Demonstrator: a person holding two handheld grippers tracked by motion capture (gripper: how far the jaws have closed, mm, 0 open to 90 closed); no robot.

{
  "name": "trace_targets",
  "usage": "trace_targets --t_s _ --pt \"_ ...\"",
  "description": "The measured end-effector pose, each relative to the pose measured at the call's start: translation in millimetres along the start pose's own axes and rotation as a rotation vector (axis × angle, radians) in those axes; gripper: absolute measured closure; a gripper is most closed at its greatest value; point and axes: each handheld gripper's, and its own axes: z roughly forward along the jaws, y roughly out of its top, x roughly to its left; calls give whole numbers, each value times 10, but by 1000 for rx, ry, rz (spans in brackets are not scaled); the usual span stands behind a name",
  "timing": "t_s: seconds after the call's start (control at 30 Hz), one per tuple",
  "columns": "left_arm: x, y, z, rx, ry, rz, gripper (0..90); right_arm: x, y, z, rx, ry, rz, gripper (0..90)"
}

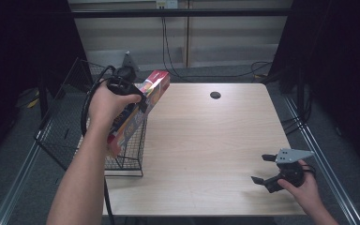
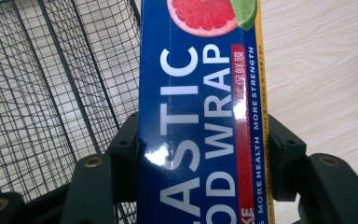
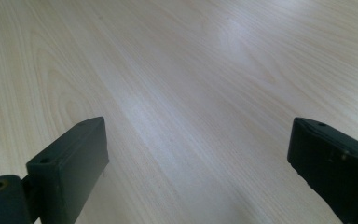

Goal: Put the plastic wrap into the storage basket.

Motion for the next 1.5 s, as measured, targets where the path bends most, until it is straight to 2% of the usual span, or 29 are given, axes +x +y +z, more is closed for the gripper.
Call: trace_targets --t_s 0.27,0.33,0.4,0.57,1.23,1.27,1.33,1.5 --pt "59 -22 -86 -16 12 -6 428 5 2 7 0 -2 -3 48" --pt "72 -31 -102 -24 10 -24 429 5 -1 7 0 -4 -1 47" --pt "113 -38 -128 -14 15 -14 428 4 -2 6 1 -5 -1 48" --pt "174 -80 -181 -31 24 -38 429 4 -2 6 1 -4 0 48" --pt "332 -149 -285 -20 42 -67 429 11 1 22 10 3 -6 48" --pt "340 -152 -291 -16 37 -80 430 10 2 21 9 4 -6 48" --pt "365 -161 -295 -15 39 -73 429 11 1 20 10 2 -5 48" --pt "434 -198 -302 -18 39 -101 429 11 0 25 13 8 -6 48"
